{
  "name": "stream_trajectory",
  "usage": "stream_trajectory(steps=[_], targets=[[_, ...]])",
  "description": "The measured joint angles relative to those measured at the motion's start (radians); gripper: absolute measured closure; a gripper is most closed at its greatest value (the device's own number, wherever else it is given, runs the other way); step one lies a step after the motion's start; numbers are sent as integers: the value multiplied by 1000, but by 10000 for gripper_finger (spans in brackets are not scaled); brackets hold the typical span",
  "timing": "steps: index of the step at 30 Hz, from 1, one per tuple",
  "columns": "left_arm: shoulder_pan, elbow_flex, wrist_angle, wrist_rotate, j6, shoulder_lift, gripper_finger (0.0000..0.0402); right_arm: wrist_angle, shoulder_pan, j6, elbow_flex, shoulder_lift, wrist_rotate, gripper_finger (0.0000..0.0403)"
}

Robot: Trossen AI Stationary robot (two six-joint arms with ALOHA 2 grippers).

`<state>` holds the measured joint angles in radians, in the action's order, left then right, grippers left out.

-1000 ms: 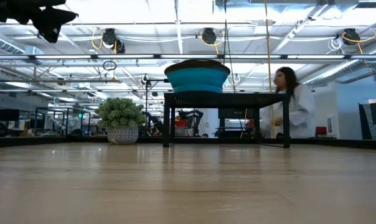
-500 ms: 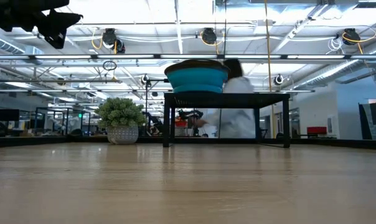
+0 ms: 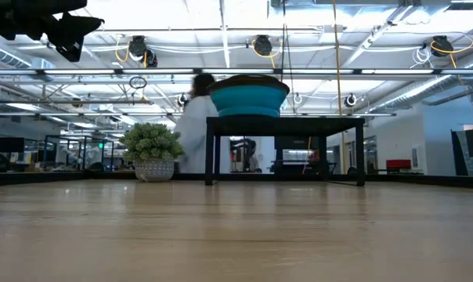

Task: Pick & Place Fruit
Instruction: Put the yellow table knife on the shelf

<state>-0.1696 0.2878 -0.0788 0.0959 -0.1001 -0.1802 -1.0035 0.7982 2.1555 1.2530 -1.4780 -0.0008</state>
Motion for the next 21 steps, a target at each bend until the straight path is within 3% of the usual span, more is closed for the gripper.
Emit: stream_trajectory(steps=[21], targets=[[0,0,0,27,-68,0,218,133,0,-75,-2,1,-4,402]])
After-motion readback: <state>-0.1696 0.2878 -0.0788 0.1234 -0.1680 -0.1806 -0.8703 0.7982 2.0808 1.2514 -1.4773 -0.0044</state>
